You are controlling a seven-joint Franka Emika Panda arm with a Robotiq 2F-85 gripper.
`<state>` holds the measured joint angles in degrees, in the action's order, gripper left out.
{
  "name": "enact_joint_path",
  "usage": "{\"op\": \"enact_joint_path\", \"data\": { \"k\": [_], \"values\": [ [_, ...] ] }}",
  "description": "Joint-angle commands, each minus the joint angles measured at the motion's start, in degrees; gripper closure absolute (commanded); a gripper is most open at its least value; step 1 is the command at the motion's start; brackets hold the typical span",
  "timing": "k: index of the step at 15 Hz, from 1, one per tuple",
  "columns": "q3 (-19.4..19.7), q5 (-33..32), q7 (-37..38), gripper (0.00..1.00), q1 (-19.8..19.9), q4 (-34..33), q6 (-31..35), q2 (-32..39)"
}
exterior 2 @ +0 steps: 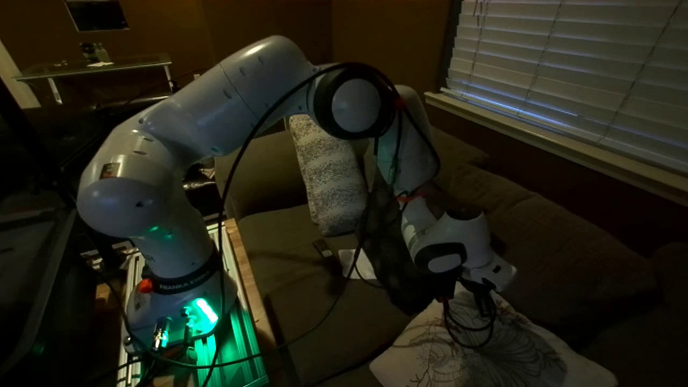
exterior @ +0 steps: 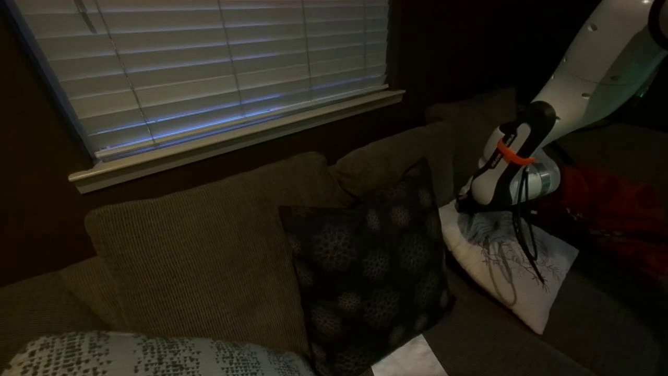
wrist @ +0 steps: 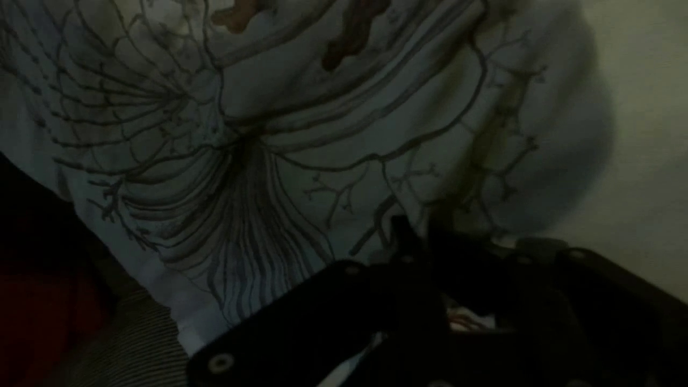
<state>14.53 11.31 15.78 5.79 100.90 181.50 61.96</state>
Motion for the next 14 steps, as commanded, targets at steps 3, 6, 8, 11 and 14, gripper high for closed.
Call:
{"op": "enact_joint_path", "data": {
  "k": [3,6,8,11,14],
  "values": [
    [8.9,6.6,5.3,0.98,-13.0,12.6,5.1,-5.0],
    [10.5,9.1,5.7,0.98,-15.9,15.2,7.3,-5.9],
    [11.3,10.7,5.6,0.98,-17.7,16.9,8.9,-6.5],
    [12.3,13.2,5.1,0.98,-19.7,19.5,12.1,-7.7],
    [13.8,16.1,4.5,0.98,-22.4,22.0,14.2,-9.1]
  ]
}}
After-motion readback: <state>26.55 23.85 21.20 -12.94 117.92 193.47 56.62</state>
